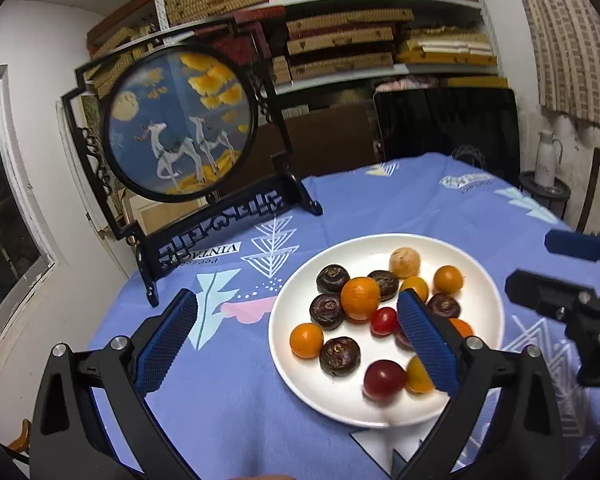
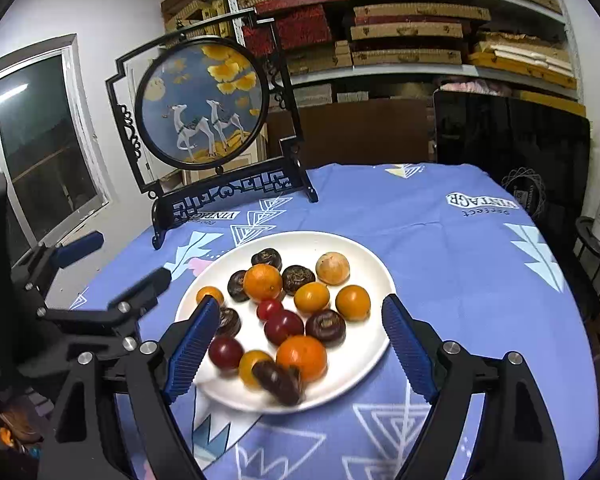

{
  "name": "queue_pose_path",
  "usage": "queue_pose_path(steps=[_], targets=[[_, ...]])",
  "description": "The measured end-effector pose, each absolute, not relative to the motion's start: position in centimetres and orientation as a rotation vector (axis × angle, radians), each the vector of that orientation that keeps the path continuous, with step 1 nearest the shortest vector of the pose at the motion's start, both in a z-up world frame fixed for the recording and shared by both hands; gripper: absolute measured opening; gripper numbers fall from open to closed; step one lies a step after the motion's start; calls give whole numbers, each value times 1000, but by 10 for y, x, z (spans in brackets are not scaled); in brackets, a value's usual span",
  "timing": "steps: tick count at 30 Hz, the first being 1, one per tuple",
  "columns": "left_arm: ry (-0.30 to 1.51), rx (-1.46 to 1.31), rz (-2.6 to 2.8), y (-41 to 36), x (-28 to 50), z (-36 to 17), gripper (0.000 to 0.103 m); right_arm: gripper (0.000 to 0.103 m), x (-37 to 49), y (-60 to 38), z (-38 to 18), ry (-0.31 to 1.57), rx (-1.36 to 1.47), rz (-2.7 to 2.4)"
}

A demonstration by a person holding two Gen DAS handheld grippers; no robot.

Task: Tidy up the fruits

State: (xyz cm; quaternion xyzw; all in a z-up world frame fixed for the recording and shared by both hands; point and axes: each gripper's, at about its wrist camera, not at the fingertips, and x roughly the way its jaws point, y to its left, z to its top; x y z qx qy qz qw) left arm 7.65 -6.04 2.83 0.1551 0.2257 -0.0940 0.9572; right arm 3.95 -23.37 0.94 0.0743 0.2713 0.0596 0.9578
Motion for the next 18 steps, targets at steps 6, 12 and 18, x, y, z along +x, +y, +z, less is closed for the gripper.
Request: queue_pose_path(steps=[6, 12, 18], targets=[[418, 268, -192, -51, 49, 43, 98, 86, 6, -222, 17, 498, 96, 124], [424, 262, -158, -46, 39, 46, 98, 86, -12, -207, 23, 460, 54, 112], [459, 243, -142, -37, 37, 41, 98, 87, -19, -196, 25, 444, 26, 104]])
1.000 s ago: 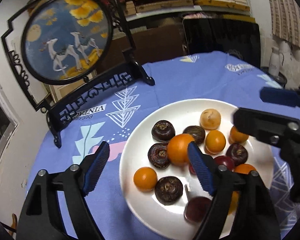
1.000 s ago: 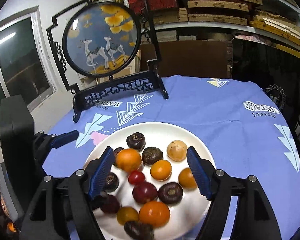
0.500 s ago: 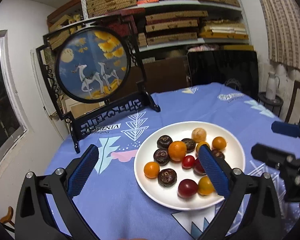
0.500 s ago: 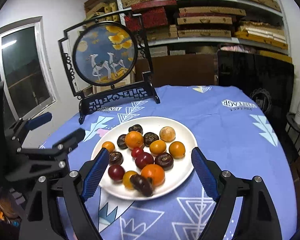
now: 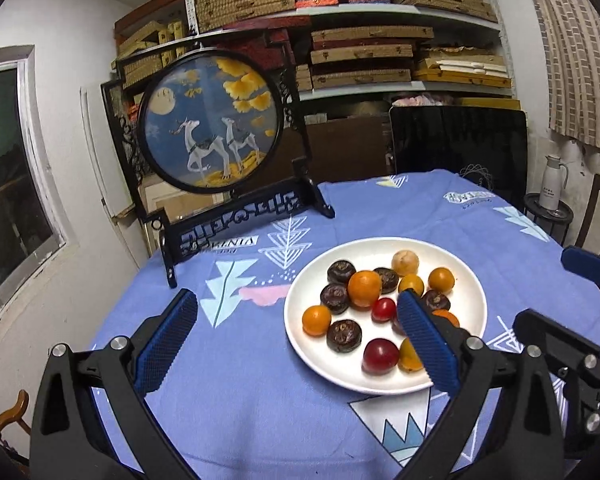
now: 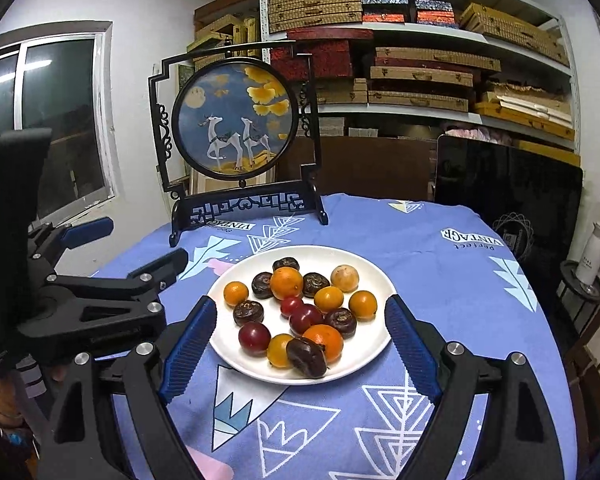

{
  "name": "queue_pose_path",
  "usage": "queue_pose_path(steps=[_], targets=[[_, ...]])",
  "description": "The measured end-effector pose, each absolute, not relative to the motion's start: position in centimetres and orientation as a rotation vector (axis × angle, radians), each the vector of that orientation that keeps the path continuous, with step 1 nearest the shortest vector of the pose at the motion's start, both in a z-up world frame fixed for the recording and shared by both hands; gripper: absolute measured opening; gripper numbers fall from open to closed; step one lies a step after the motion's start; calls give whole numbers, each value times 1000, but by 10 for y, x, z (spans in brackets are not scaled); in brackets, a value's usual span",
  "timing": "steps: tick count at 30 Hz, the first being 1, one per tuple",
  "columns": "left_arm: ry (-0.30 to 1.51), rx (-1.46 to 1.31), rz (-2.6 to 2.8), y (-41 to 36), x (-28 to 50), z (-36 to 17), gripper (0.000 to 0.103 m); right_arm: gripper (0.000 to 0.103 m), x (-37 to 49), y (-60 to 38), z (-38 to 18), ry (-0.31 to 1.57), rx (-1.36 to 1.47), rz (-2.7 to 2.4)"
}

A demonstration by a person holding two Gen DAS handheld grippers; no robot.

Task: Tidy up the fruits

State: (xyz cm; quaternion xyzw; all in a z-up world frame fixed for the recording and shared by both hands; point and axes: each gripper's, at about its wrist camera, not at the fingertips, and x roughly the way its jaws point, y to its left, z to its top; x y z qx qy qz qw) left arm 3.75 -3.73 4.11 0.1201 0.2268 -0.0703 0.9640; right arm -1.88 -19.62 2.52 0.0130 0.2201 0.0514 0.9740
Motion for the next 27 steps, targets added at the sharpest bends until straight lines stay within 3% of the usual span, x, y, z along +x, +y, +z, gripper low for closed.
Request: queue_pose_path(steps=[27], targets=[[464, 213, -105, -28, 36, 30, 98, 87, -6, -184, 12, 500, 27, 93]])
